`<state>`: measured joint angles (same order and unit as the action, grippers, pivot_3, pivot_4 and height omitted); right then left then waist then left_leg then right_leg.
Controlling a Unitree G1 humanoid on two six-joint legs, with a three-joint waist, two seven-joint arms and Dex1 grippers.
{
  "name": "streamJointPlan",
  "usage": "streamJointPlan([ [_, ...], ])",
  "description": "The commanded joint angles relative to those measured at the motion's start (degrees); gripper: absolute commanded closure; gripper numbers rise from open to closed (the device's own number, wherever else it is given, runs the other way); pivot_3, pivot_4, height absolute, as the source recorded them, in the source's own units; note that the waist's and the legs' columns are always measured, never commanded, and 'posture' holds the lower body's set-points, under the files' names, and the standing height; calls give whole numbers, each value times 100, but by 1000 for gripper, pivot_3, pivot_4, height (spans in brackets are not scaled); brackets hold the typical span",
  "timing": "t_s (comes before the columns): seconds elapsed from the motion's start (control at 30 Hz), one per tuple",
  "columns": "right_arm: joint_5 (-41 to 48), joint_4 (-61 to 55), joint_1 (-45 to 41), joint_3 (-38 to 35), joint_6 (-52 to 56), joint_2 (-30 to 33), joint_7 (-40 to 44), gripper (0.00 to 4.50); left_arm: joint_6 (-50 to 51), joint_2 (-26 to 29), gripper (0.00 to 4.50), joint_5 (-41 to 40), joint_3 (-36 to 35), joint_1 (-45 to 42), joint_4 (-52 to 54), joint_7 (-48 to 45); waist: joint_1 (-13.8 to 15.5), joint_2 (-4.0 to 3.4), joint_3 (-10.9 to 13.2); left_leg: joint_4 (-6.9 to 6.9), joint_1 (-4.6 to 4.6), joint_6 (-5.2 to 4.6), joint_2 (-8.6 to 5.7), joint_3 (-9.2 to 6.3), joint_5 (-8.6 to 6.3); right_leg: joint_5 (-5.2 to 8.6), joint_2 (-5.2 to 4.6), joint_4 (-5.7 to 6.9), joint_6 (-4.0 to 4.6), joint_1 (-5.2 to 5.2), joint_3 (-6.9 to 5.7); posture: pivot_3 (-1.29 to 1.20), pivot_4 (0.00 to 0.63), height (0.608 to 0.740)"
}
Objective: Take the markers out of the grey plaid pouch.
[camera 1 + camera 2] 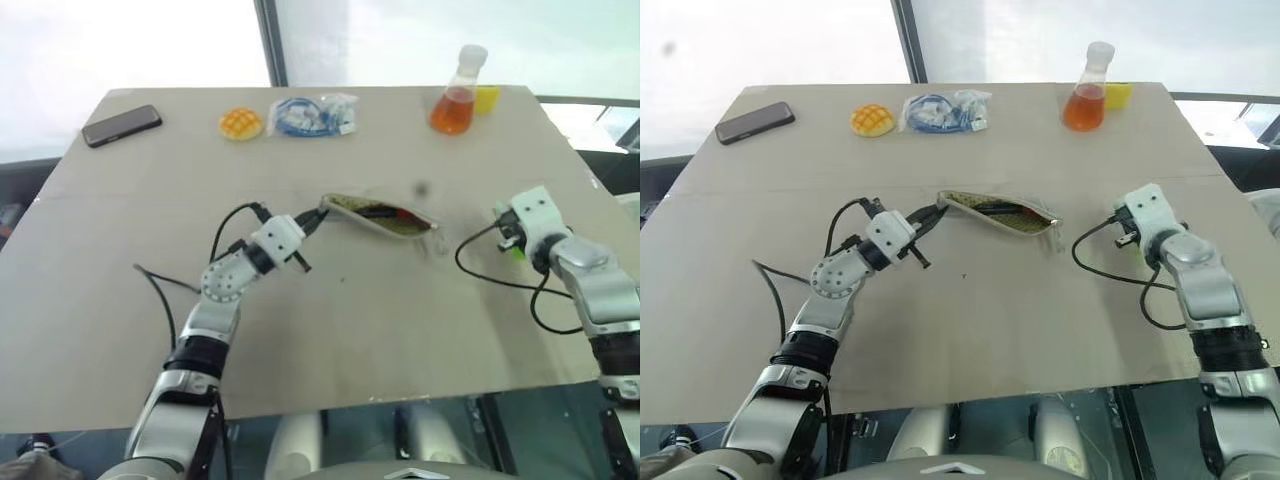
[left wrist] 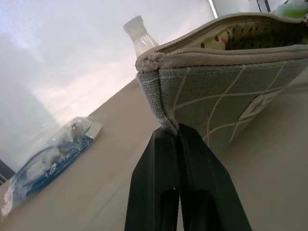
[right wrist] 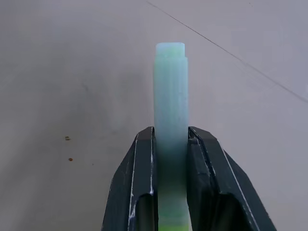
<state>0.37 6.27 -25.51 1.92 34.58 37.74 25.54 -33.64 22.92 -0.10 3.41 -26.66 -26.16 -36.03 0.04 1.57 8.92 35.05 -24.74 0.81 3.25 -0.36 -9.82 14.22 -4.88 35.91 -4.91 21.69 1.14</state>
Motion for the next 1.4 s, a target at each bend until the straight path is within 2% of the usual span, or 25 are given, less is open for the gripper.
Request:
streamJointPlan([
  [0.03, -139, -192, 236, 63, -136, 157, 168, 2336, -142, 13, 4500, -37, -26, 32, 150, 63, 31, -3, 2, 0, -3, 0, 0, -1, 0, 0, 0, 0, 0, 1, 0, 0, 150, 740],
  [0.07, -129, -433, 311, -15, -83, 202, 174, 1921, -141, 11, 4500, -39, -25, 51, 171, 68, 32, -8, 2, 0, -4, 0, -1, -1, 0, 0, 0, 0, 0, 3, 0, 0, 150, 740],
  [0.2, 378, -2012, 723, -795, 847, 369, 362, 1921, -84, -46, 4500, -64, -27, 81, 256, 117, 63, -17, 8, -8, -6, 0, 0, -2, 0, -1, 2, 1, -1, 10, 1, 0, 150, 740],
  [0.27, 502, -2561, 863, -924, 1095, 434, 440, 1921, -71, -80, 4500, -97, -23, 77, 269, 105, 71, -18, 9, -13, -9, 0, 0, -4, -1, 0, 2, 1, -2, 12, 0, 0, 150, 740],
  [0.37, 1390, -3685, 910, -1160, 1710, 129, 724, 1921, -64, -107, 4500, -131, -20, 12, 220, 59, 63, -17, 8, -12, -6, 0, 0, -3, -1, 0, 2, -2, -2, 10, 0, 0, 150, 740],
  [0.47, 1972, -4252, 707, -1002, 2254, -488, 576, 2572, -51, -134, 4500, -191, -22, -52, 179, -5, 46, -16, 8, -11, -2, 1, 3, -7, -1, 1, 4, 1, 0, 9, -1, 0, 150, 740],
  [0.5, 2014, -4292, 638, -863, 2322, -661, 489, 3080, -44, -144, 4500, -212, -19, -58, 193, -27, 49, -17, 8, -10, -2, 1, 6, -9, -1, 1, 8, 3, 0, 9, -1, 0, 150, 740],
  [0.53, 2034, -4314, 594, -774, 2372, -761, 427, 3882, -40, -151, 4500, -225, -20, -61, 201, -42, 54, -17, 8, -7, -4, 1, 5, -9, 0, 1, 7, 4, 1, 9, -1, 0, 150, 740],
  [0.57, 1980, -4247, 512, -570, 2340, -911, 311, 4231, -33, -156, 4500, -238, -18, -54, 230, -63, 62, -17, 8, 0, -7, 1, 5, -8, -1, 8, 6, 3, 15, 8, -1, 0, 150, 740],
  [0.63, 1901, -3986, 302, -224, 2213, -1226, 126, 4457, -18, -156, 4500, -292, -14, -32, 305, -120, 64, -15, 8, 2, -9, 0, -1, -7, -1, 9, 0, 2, 17, 6, 0, 0, 150, 740],
  [0.77, 1611, -3143, -178, 185, 1823, -1613, -107, 4457, 75, -183, 4500, -556, 56, 135, 634, -361, 62, -16, 8, 1, -7, 0, 1, -9, 0, 7, 4, 5, 14, 9, -1, 0, 150, 740],
  [0.93, 1423, -2536, -593, 527, 1527, -1273, 252, 4457, 646, -278, 4500, -1408, 222, 514, 1429, -1006, 75, -17, 9, -2, -13, -1, 0, -9, -2, -1, 2, 2, 1, 9, -3, 0, 150, 740],
  [1.03, 1593, -2600, -935, 443, 1798, -707, 708, 4457, 2197, -198, 4500, -2697, 254, 783, 2397, -1527, 60, -22, 13, -5, -13, -2, 1, -9, -2, -1, 2, 4, 0, 11, -2, 0, 150, 740],
  [1.17, 2080, -3203, -1379, 515, 2398, 361, 1606, 4457, 4377, 36, 4500, -4236, -157, 1069, 3028, -1414, 38, -30, 20, -4, -9, -2, 4, -12, -2, 10, 3, 5, 17, 10, -1, 0, 150, 740],
  [1.23, 2084, -3362, -1470, 840, 2399, 597, 1813, 4457, 4586, 122, 4500, -4166, -192, 1268, 3037, -1469, -27, -30, 17, -6, -2, -2, 6, -13, -2, 12, 6, 4, 20, 8, -2, 0, 150, 740],
  [1.3, 1572, -3295, -1440, 1521, 1845, 770, 1935, 4457, 4615, 115, 4500, -3965, -179, 1415, 2988, -1456, -90, -27, 16, -7, -1, -2, 7, -11, -2, 14, 6, 3, 22, 8, -2, 0, 150, 740],
  [1.4, 788, -2987, -1233, 2429, 1128, 697, 1822, 3657, 4624, -20, 4500, -3757, -126, 1560, 2928, -1374, -87, -25, 16, -4, -5, -2, 5, -7, -2, 14, 5, -1, 23, 10, 1, 0, 150, 740],
])
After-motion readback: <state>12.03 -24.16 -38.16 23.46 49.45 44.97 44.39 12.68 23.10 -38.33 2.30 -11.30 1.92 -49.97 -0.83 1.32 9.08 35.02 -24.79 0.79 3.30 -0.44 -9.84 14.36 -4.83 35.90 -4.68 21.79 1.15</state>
